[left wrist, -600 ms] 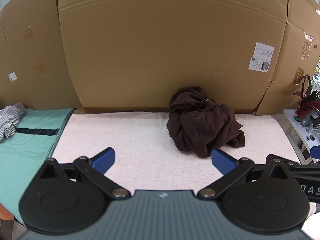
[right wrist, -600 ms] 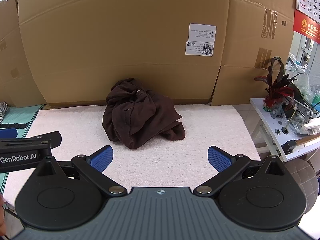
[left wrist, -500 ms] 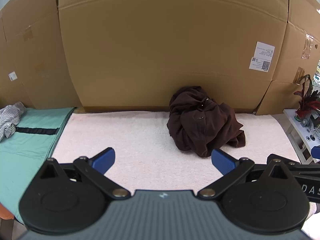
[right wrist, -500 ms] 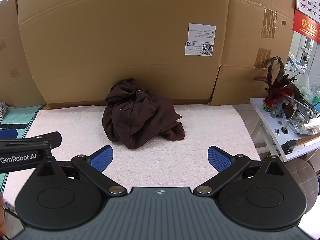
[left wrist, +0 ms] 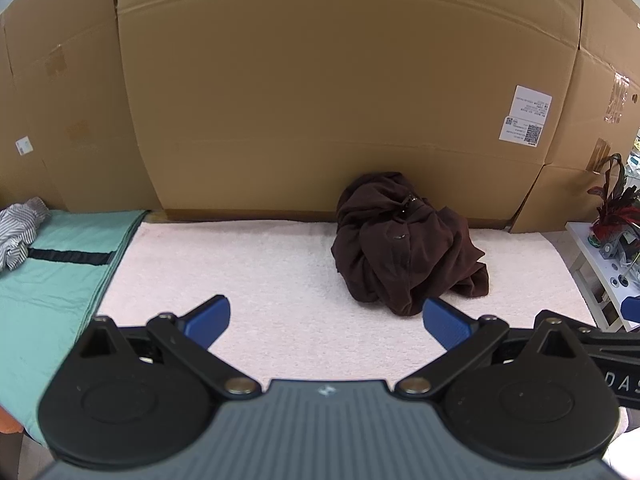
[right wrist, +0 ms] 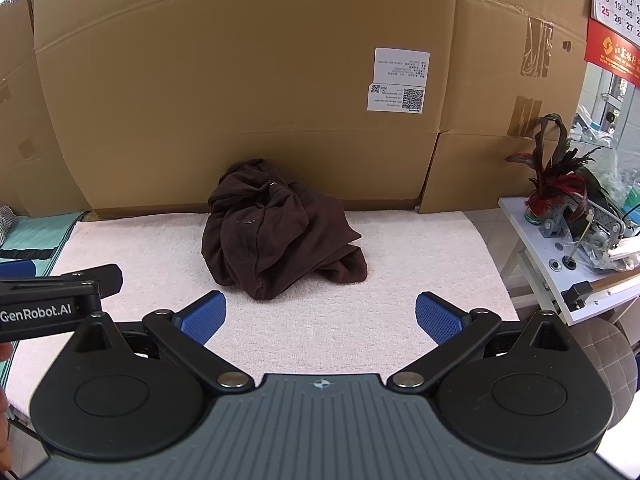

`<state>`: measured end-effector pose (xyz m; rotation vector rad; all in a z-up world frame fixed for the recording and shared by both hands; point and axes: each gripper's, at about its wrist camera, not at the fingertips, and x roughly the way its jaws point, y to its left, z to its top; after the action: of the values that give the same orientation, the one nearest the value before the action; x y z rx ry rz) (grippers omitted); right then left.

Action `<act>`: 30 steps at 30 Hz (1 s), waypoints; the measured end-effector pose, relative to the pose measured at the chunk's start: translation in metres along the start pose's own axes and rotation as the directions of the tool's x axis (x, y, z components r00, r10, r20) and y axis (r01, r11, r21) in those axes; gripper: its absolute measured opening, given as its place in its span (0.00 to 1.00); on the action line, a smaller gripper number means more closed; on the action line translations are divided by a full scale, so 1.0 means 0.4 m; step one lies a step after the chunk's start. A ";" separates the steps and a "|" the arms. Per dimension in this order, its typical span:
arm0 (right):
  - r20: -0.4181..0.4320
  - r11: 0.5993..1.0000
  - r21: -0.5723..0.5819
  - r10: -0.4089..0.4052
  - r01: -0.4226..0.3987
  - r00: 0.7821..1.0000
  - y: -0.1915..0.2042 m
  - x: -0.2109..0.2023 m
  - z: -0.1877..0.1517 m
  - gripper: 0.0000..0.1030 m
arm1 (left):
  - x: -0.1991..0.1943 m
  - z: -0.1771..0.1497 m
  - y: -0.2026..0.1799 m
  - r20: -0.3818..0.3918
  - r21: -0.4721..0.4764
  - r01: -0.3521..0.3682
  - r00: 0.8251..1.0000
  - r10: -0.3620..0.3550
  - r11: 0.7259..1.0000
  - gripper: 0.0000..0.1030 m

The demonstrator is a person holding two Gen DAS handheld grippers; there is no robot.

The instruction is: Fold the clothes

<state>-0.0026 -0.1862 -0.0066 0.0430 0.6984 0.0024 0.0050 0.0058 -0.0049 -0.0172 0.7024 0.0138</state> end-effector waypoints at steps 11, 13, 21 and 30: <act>-0.005 1.000 0.000 0.000 0.000 1.000 -0.004 0.006 0.004 1.00 | 0.007 0.004 -0.011 -0.011 0.008 0.001 1.000 -0.001 1.000 1.00; -0.006 1.000 0.001 0.000 0.000 1.000 -0.003 0.009 0.003 1.00 | 0.008 0.004 -0.012 -0.010 0.010 0.001 1.000 -0.001 1.000 1.00; -0.008 1.000 0.001 0.004 -0.004 1.000 0.001 0.016 0.001 1.00 | 0.016 0.008 -0.010 -0.015 0.008 0.000 1.000 0.000 1.000 1.00; -0.018 1.000 0.001 -0.002 0.002 1.000 0.003 0.033 0.001 1.00 | 0.035 0.013 -0.011 -0.028 0.012 0.008 1.000 -0.007 1.000 1.00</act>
<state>0.0078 -0.1850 -0.0148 0.0433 0.7165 0.0007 0.0191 0.0015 -0.0099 -0.0085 0.7299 0.0023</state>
